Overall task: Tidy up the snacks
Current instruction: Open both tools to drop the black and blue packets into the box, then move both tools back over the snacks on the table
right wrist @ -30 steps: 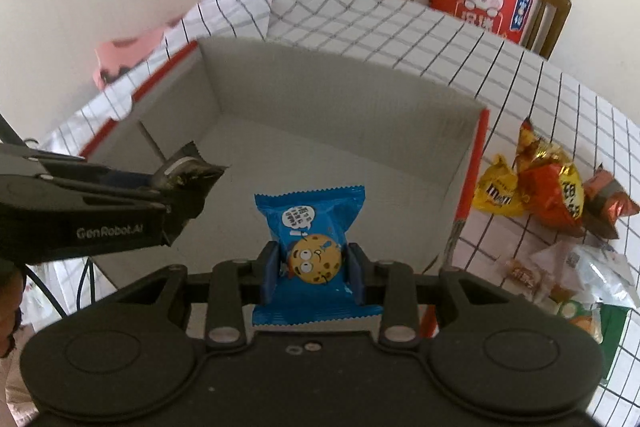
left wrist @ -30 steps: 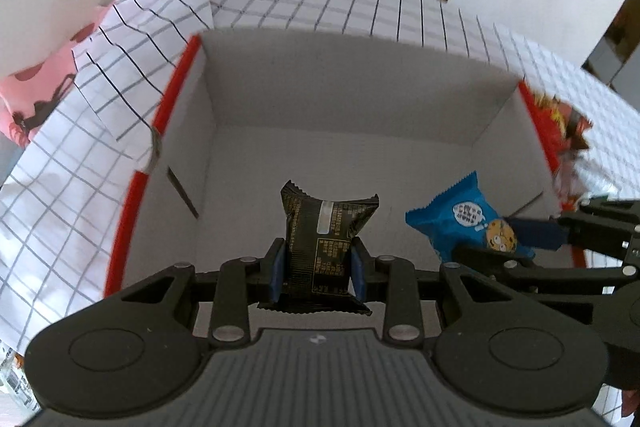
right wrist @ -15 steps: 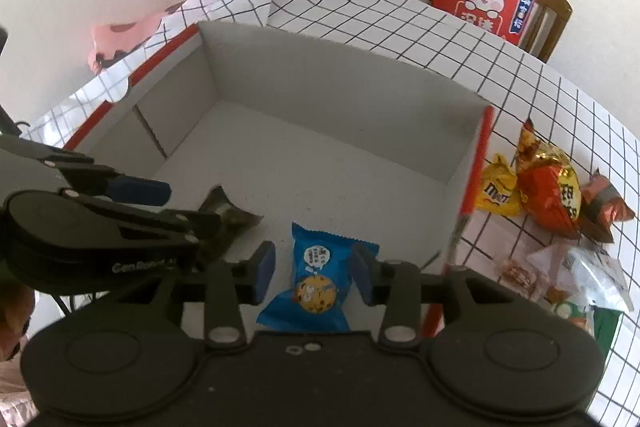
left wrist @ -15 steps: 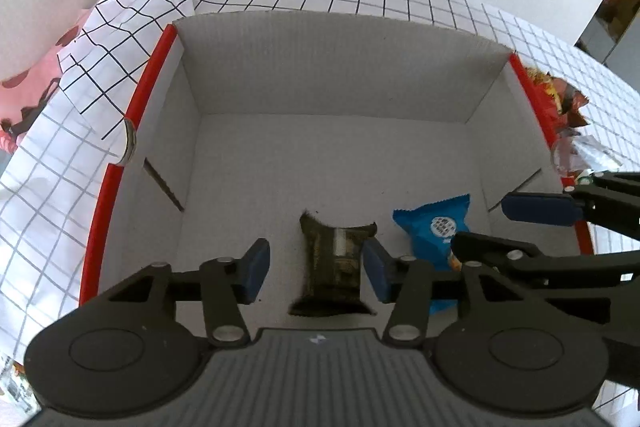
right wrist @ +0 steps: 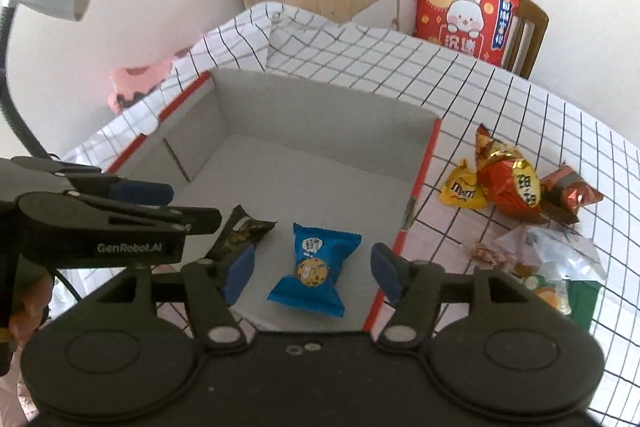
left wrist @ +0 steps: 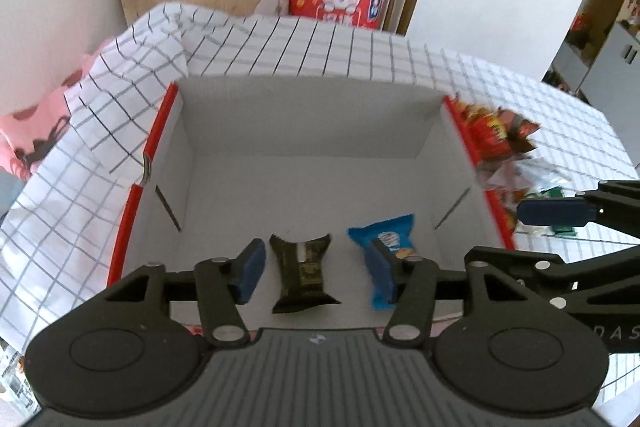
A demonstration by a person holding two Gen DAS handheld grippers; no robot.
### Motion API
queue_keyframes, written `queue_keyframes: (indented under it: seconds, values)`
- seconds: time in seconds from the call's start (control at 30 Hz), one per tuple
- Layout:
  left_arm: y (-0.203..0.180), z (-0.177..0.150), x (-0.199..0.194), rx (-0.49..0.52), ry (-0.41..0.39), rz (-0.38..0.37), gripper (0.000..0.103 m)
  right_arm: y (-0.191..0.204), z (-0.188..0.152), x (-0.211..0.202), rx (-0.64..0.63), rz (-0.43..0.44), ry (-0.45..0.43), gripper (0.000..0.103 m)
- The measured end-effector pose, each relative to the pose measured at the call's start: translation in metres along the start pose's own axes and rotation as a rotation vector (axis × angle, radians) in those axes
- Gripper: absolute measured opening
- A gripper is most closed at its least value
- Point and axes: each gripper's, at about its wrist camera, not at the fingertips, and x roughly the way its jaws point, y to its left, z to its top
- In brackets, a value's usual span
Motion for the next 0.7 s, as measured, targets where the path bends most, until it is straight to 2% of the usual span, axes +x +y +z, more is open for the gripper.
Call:
queue_keyframes:
  seconds: [0.1, 0.4, 0.47, 0.7]
  values:
    - [-0.01, -0.002, -0.016, -0.012, -0.036, -0.016, 0.062, -0.004, -0.003, -0.018, 0.001, 0.011, -0.034, 0.071]
    - [-0.053, -0.015, -0.054, 0.001, -0.112, -0.001, 0.062, -0.026, -0.019, -0.07, -0.011, 0.039, -0.11, 0.079]
    - [-0.063, -0.018, -0.06, -0.004, -0.122, -0.002, 0.067, -0.034, -0.025, -0.08, -0.011, 0.044, -0.124, 0.081]
    - [-0.102, -0.033, -0.073, -0.014, -0.153, -0.012, 0.068, -0.071, -0.05, -0.111, -0.003, 0.056, -0.161, 0.085]
